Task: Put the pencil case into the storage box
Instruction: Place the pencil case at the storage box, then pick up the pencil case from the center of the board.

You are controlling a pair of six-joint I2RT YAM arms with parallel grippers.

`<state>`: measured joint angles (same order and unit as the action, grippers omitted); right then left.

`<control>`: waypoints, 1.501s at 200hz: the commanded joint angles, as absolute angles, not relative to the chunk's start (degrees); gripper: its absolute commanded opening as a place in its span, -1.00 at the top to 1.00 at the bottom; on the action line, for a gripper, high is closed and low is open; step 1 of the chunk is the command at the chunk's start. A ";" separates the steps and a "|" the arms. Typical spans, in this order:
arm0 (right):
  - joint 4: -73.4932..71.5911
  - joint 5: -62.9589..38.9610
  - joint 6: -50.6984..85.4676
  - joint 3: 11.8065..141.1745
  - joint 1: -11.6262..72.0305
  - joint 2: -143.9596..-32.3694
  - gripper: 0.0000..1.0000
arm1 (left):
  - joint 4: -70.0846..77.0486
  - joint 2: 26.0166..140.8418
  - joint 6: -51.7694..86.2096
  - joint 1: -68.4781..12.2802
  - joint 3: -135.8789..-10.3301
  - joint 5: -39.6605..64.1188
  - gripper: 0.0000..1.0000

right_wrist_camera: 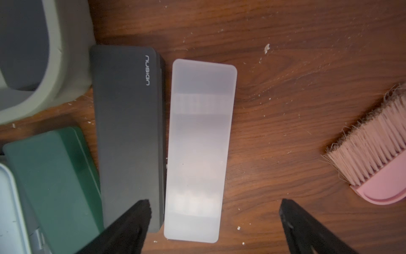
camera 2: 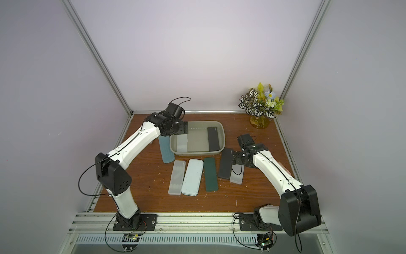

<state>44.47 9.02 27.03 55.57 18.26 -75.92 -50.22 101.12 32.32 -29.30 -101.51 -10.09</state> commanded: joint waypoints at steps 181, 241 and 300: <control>34.96 2.91 27.60 51.33 16.53 -88.98 -0.98 | -51.68 84.55 31.74 -29.55 -86.92 -13.27 -0.90; 34.99 3.97 27.88 50.32 16.36 -89.22 -0.86 | -51.75 84.80 31.33 -29.23 -87.11 -13.16 -0.90; 34.67 2.72 28.01 47.41 15.48 -87.69 -0.64 | -51.65 84.73 31.34 -29.20 -86.44 -13.14 -0.90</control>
